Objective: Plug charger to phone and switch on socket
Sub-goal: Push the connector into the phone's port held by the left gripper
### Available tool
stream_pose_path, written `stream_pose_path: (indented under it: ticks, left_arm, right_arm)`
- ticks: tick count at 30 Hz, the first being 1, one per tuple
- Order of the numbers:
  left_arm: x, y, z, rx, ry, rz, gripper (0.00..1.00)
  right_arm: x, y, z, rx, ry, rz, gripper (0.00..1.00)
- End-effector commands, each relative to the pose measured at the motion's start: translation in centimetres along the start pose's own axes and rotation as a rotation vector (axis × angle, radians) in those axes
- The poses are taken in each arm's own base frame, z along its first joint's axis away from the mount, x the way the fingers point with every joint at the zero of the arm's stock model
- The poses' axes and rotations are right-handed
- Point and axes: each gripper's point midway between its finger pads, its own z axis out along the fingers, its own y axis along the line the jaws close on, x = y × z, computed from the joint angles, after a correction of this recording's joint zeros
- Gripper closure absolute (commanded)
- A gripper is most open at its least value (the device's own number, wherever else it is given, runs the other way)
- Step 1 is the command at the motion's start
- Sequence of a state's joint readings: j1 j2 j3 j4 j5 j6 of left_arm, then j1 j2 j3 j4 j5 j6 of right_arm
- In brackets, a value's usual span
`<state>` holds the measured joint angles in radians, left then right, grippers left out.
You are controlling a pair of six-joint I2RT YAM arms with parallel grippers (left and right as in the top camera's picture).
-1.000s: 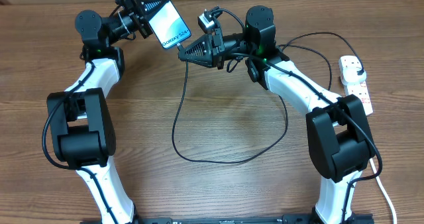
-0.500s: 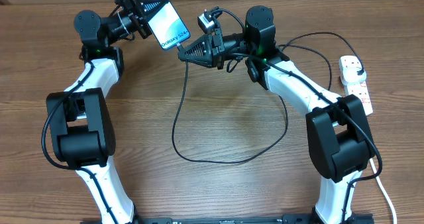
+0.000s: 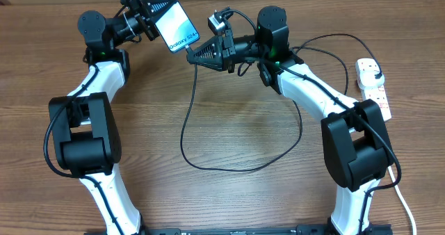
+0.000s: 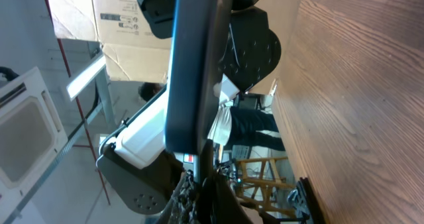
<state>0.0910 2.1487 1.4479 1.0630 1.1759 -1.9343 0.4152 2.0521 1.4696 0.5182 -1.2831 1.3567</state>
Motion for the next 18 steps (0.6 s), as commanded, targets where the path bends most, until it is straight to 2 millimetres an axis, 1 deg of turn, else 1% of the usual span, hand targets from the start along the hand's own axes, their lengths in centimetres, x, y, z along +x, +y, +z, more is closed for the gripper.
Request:
stream_pose_path:
  ticks: [1,10,18]
  left_arm:
    - [1.21,-1.61,0.18,0.004,0.042,0.049,0.96]
    - [1.43,-1.49,0.17,-0.001,0.055,0.067,0.96]
    - [2.05,-1.27,0.27,-0.012,0.088,0.073,0.96]
  right_arm:
    - [-0.73,2.42,-0.13,-0.006,-0.053,-0.049,0.96]
    - [-0.95,2.40,-0.14,-0.005,-0.066,-0.048,0.96]
    - [-1.56,2.04,-0.19,0.007,-0.102,-0.027,0.96]
